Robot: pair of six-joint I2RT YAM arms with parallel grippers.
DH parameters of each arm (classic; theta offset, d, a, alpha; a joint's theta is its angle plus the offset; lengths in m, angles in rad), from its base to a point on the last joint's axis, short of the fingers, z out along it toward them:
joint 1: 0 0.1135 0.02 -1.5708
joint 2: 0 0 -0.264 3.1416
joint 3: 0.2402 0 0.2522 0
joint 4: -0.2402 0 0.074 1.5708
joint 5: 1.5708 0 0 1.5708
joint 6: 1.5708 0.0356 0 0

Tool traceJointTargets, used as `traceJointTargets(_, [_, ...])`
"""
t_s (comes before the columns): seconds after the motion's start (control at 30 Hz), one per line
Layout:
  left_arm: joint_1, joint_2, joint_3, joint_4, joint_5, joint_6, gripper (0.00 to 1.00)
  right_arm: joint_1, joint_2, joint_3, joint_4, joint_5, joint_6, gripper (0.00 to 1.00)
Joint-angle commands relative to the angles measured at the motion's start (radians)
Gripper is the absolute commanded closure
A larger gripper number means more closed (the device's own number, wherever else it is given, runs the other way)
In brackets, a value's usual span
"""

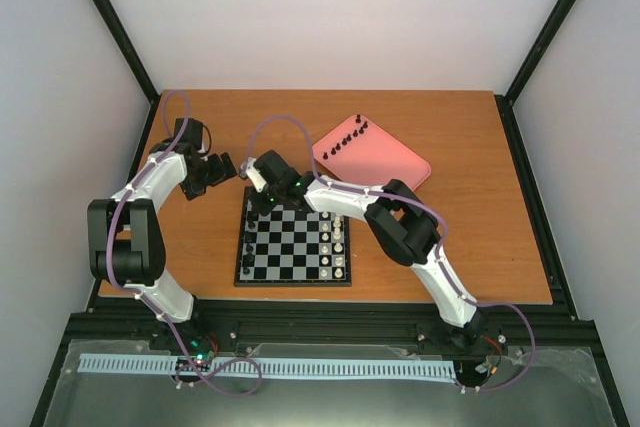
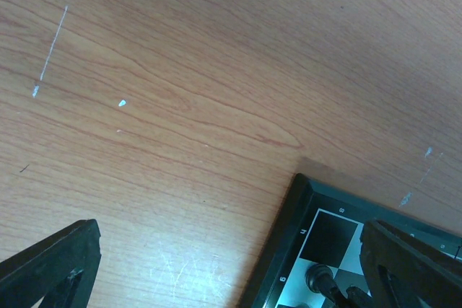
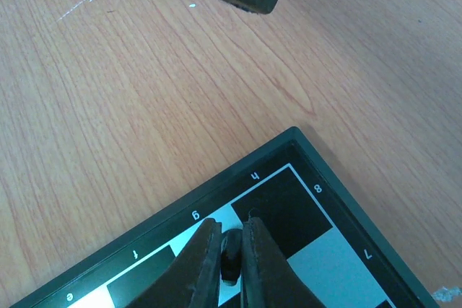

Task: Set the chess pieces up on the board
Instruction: Place the chess piece on the chessboard.

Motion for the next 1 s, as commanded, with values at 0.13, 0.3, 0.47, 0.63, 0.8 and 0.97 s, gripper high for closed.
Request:
traceJointTargets(0.13, [-0.004,-0.035,-0.001,0.006,0.009,0.001,0.0,0.01,-0.054,-0.015,-0.019,0.018,-0.014,0.88])
traceJointTargets(0.3, [-0.004,-0.041,-0.003,0.006,0.012,0.001,0.0,0.01,-0.052,-0.007,-0.026,0.021,-0.013,0.78])
traceJointTargets(0.47, [-0.004,-0.046,-0.006,0.001,0.012,0.005,0.0,0.01,-0.053,0.013,-0.034,0.022,-0.012,0.68])
traceJointTargets(0.63, [-0.004,-0.047,-0.001,-0.001,0.014,0.008,0.0,0.01,-0.041,0.072,-0.068,0.023,-0.025,0.67])
traceJointTargets(0.8, [-0.004,-0.049,0.01,-0.006,0.015,0.01,0.0,0.01,-0.038,0.172,-0.127,0.031,-0.038,0.64])
traceJointTargets(0.97, [-0.004,-0.05,0.017,-0.012,0.013,0.007,0.0,0.003,-0.059,0.236,-0.188,0.074,-0.042,0.62])
